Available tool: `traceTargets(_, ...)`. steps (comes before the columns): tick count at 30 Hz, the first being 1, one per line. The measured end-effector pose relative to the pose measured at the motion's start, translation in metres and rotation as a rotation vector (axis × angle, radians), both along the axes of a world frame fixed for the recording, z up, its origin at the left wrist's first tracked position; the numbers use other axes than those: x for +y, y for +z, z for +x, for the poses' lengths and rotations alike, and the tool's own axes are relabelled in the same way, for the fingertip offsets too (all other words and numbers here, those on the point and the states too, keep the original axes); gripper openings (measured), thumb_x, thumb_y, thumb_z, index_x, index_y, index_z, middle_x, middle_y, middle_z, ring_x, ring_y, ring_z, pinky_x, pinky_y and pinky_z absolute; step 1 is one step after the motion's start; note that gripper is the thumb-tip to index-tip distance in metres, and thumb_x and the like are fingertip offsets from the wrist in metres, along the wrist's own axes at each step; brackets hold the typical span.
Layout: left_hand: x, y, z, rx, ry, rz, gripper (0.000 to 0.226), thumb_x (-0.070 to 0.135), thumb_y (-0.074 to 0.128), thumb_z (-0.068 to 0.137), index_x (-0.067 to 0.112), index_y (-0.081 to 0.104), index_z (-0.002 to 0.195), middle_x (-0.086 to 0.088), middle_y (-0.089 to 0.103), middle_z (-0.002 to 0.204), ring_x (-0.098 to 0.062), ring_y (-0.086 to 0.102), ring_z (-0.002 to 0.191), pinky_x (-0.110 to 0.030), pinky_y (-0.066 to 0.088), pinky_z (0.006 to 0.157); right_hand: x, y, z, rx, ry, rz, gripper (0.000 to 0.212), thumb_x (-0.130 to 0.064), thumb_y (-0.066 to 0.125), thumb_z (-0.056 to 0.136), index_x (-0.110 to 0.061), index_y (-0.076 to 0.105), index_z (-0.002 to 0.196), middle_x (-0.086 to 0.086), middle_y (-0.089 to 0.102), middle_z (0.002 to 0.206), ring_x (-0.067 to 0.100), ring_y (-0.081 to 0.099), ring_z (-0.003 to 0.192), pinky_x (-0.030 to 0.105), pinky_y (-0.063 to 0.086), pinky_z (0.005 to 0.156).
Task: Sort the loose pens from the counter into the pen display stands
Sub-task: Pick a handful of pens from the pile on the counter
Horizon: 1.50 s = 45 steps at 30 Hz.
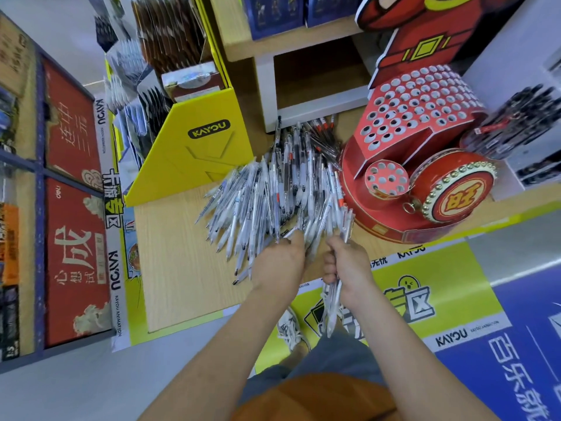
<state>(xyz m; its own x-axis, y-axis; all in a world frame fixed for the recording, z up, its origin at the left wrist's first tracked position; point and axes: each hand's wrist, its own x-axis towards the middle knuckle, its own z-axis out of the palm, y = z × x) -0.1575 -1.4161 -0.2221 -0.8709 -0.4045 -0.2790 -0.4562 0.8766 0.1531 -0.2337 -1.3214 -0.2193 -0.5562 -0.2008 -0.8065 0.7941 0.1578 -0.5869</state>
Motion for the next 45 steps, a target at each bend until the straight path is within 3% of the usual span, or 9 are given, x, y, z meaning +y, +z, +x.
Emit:
traceTargets(5, -0.003, -0.003, -0.002, 0.036, 0.074, 0.045, 0.030, 0.004, 0.055, 0.078, 0.010, 0.049, 0.107, -0.012, 0.066, 0.085, -0.032, 0.063, 0.079, -0.030, 0.033, 0.052, -0.001, -0.014, -0.001, 0.127, 0.121, 0.075, 0.009, -0.015, 0.056, 0.093, -0.016, 0.048, 0.092, 0.001, 0.040, 0.054, 0.010, 0.028, 0.036, 0.017, 0.024, 0.037)
traceTargets(12, -0.011, 0.008, 0.025, 0.168, 0.287, 0.259, 0.021, 0.012, 0.060, 0.077, 0.019, 0.054, 0.095, -0.004, 0.067, 0.074, -0.029, 0.063, 0.070, -0.034, 0.048, 0.060, -0.011, -0.032, 0.012, 0.312, 0.197, 0.154, 0.017, -0.019, 0.059, 0.090, -0.020, 0.049, 0.077, 0.013, 0.050, 0.066, 0.018, 0.034, 0.046, 0.030, 0.029, 0.049)
traceTargets(18, -0.007, 0.028, 0.055, 0.196, 0.698, 0.740, 0.021, 0.015, 0.072, 0.073, 0.027, 0.056, 0.079, 0.000, 0.067, 0.065, -0.021, 0.062, 0.059, -0.035, 0.050, 0.060, -0.006, -0.024, 0.018, -0.040, -0.022, -0.171, 0.028, -0.030, 0.070, 0.089, -0.018, 0.048, 0.101, -0.003, 0.035, 0.054, 0.009, 0.027, 0.039, 0.018, 0.022, 0.036)
traceTargets(23, 0.005, 0.046, 0.062, 0.268, 0.790, 1.014, 0.021, 0.006, 0.075, 0.075, 0.014, 0.057, 0.083, -0.007, 0.069, 0.065, -0.020, 0.054, 0.053, -0.035, 0.045, 0.057, -0.007, -0.004, 0.036, -0.127, 0.122, -0.282, 0.044, -0.046, 0.079, 0.065, -0.015, 0.052, 0.081, -0.004, 0.043, 0.053, 0.010, 0.038, 0.041, 0.021, 0.031, 0.037)
traceTargets(29, 0.009, 0.057, 0.049, 0.214, 0.572, 0.853, 0.026, 0.018, 0.075, 0.076, 0.027, 0.052, 0.083, 0.004, 0.069, 0.069, -0.013, 0.064, 0.061, -0.036, 0.052, 0.064, -0.015, 0.007, 0.026, 0.041, 0.265, -0.113, 0.090, -0.041, 0.086, 0.053, -0.008, 0.053, 0.130, 0.010, 0.071, 0.098, 0.023, 0.069, 0.078, 0.028, 0.049, 0.056)
traceTargets(31, 0.010, 0.063, 0.047, 0.215, 0.476, 0.825, 0.025, 0.024, 0.075, 0.079, 0.030, 0.052, 0.088, 0.006, 0.070, 0.073, -0.008, 0.065, 0.066, -0.032, 0.054, 0.066, -0.014, 0.015, 0.022, 0.137, 0.322, -0.062, 0.078, -0.042, 0.080, 0.060, -0.007, 0.056, 0.125, 0.011, 0.069, 0.104, 0.023, 0.066, 0.085, 0.026, 0.048, 0.058)
traceTargets(34, 0.007, 0.078, 0.042, 0.298, 0.325, 0.681, 0.006, 0.030, 0.065, 0.089, 0.029, 0.059, 0.090, 0.014, 0.068, 0.074, 0.000, 0.061, 0.067, -0.023, 0.048, 0.064, -0.007, 0.034, 0.016, 0.313, 0.390, -0.068, 0.003, -0.010, 0.065, 0.082, -0.012, 0.063, 0.082, -0.005, 0.062, 0.062, 0.012, 0.056, 0.060, 0.022, 0.043, 0.053)
traceTargets(38, -0.003, 0.104, 0.010, 0.574, 0.447, 0.736, 0.005, 0.030, 0.067, 0.087, 0.030, 0.062, 0.088, 0.012, 0.065, 0.071, -0.005, 0.061, 0.066, -0.027, 0.050, 0.063, 0.010, 0.061, 0.009, 0.529, 0.520, -0.006, 0.020, -0.009, 0.060, 0.084, -0.022, 0.054, 0.070, -0.011, 0.049, 0.049, 0.004, 0.043, 0.045, 0.019, 0.034, 0.048)
traceTargets(45, 0.005, 0.140, -0.047, 0.610, 0.433, 1.019, 0.012, 0.026, 0.072, 0.085, 0.025, 0.068, 0.097, -0.010, 0.066, 0.075, -0.019, 0.060, 0.061, -0.034, 0.054, 0.061, 0.048, 0.096, -0.022, 0.692, 0.661, 0.057, 0.018, -0.016, 0.063, 0.080, -0.029, 0.053, 0.074, -0.011, 0.047, 0.057, 0.007, 0.041, 0.051, 0.029, 0.034, 0.053)
